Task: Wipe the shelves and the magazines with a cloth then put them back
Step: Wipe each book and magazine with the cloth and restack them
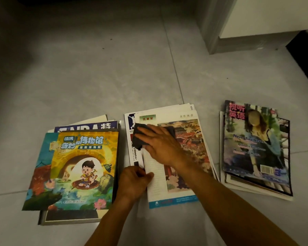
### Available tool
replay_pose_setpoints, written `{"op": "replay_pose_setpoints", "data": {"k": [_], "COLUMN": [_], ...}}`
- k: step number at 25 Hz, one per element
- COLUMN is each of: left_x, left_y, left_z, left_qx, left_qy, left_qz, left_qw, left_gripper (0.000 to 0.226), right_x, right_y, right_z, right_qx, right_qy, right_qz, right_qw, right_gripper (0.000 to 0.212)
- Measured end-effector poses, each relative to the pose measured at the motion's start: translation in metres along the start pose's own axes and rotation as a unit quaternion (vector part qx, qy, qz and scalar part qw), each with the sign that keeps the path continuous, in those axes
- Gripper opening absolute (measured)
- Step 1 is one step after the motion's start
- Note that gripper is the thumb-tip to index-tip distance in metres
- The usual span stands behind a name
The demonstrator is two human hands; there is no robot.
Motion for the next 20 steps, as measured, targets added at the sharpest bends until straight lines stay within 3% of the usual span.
{"op": "replay_pose_setpoints", "data": {"k": [4,7,10,17,20], "left_x": [0.0,-0.001,-0.004,-0.005,-0.002], "left_y": [0.004,0.004,0.007,0.008,0.005], "left_z": [0.003,0.005,0.006,0.005,-0.002], "left_qx": [0.02,0.024,0.029,0.038,0.046], "left_qy": [-0.007,-0.009,-0.008,0.002,0.013], "left_qz": [-0.004,-0.008,-0.004,-0.008,0.007], "left_qw": [1.0,1.0,1.0,0.999,0.999], "left_gripper": [0.021,0.021,0.021,0.02,0.019], "right_x": [0.094,0.127,0.104,0.04,0.02], "right_y": [-0.032,-0.044,-0.022,0.022,0.028], "right_z": [-0.01,-0.027,-0.079,-0.204,-0.217], "right_qx": [0.096,0.107,0.127,0.145,0.105], "right_qy": [0.146,0.201,0.247,0.258,0.254], "right_qz": [0.015,0.066,0.063,-0.049,-0.082], "right_qw": [0.984,0.972,0.959,0.954,0.958], "right_gripper": [0.049,0.055,0.052,0.056,0.066]}}
Point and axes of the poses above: each hand's wrist, its own z-axis towards the middle knuckle, its own y-axis out of the palm, x = y × z, the point moved 3 cm from there along z, towards the middle knuckle, and after that the axes turned 8 degrees about z, right-handed, at the moved point
